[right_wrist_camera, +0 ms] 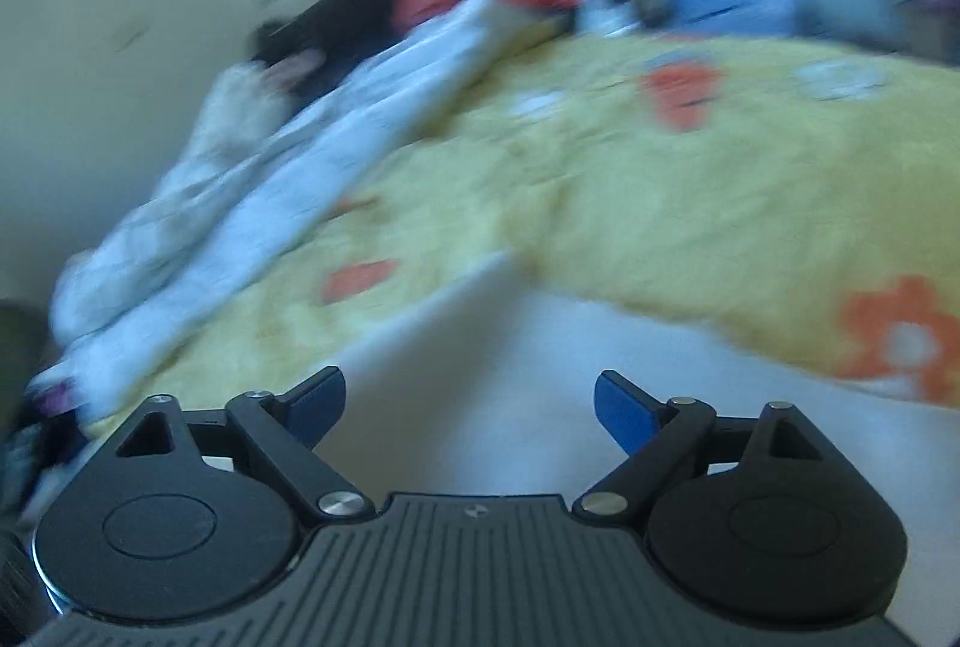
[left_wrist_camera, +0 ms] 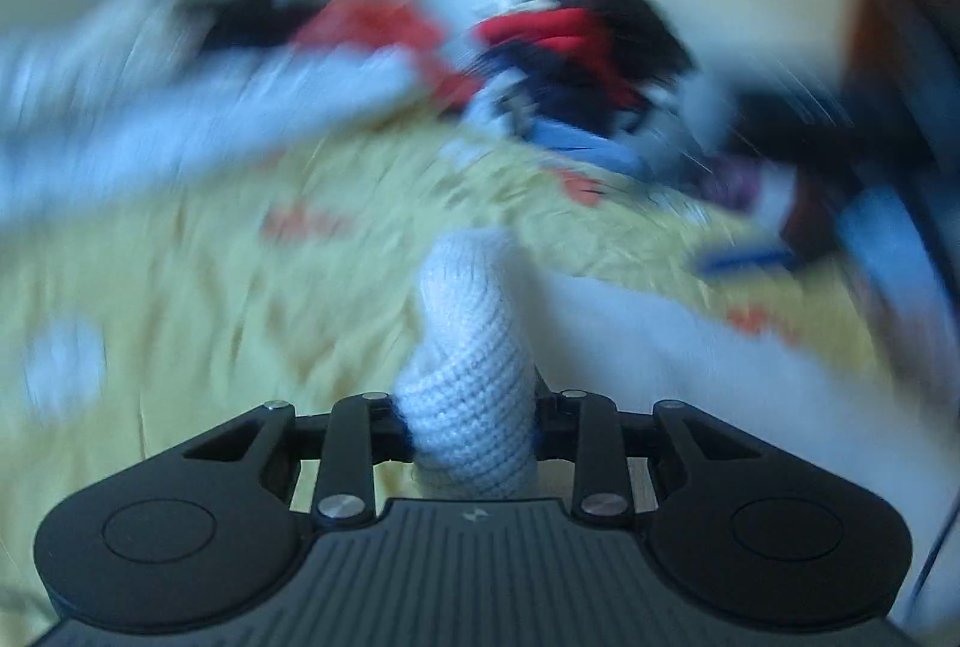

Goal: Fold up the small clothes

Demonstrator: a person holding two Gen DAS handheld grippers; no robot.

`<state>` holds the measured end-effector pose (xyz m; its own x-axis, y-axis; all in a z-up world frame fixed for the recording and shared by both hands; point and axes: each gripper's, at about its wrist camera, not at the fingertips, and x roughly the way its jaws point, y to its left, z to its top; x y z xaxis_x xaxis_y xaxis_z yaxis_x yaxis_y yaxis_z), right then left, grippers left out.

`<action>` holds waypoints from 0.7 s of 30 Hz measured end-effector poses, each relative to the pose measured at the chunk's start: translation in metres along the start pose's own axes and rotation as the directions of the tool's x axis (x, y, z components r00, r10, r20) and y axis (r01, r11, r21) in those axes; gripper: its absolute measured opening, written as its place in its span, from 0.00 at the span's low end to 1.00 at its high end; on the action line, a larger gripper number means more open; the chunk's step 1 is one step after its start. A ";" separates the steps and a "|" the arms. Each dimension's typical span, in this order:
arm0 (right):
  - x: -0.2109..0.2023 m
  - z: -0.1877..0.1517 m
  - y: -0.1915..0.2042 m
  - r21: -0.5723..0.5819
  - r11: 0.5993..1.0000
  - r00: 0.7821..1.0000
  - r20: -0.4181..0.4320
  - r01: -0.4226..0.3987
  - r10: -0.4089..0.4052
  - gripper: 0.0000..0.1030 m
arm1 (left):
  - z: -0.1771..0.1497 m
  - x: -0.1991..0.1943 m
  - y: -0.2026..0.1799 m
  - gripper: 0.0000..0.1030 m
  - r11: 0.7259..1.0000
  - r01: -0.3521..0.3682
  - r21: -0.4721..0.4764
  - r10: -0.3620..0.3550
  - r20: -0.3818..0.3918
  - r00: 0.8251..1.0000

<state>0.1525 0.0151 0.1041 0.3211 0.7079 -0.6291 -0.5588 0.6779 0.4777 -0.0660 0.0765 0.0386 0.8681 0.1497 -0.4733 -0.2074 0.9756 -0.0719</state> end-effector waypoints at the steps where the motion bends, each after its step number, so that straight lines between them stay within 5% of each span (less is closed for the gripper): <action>1: 0.009 0.008 0.008 0.005 0.998 0.996 -0.062 -0.057 0.058 0.92 | -0.003 -0.003 -0.013 0.28 0.997 -0.013 0.081 0.011 0.020 1.000; 3: 0.027 0.020 0.027 -0.026 0.996 0.984 -0.162 -0.086 0.080 0.92 | -0.010 -0.007 -0.031 0.28 0.980 -0.023 0.196 0.015 0.045 0.999; 11: 0.091 0.029 0.077 -0.240 0.970 0.909 -0.394 0.040 -0.135 0.84 | -0.034 -0.011 -0.069 0.28 0.900 -0.110 0.423 0.060 0.129 0.990; 17: 0.112 0.020 0.084 -0.345 0.934 0.864 -0.436 0.099 -0.252 0.71 | -0.045 -0.007 -0.081 0.28 0.860 -0.144 0.490 0.077 0.154 0.985; 21: 0.104 0.018 0.079 -0.363 0.926 0.864 -0.429 0.102 -0.263 0.63 | -0.048 -0.008 -0.084 0.29 0.854 -0.153 0.498 0.080 0.163 0.983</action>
<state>0.1558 0.1465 0.0876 0.0964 0.3479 -0.9326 -0.7620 0.6285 0.1557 -0.0773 -0.0141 0.0066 0.9106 0.2518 -0.3277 -0.0849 0.8900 0.4480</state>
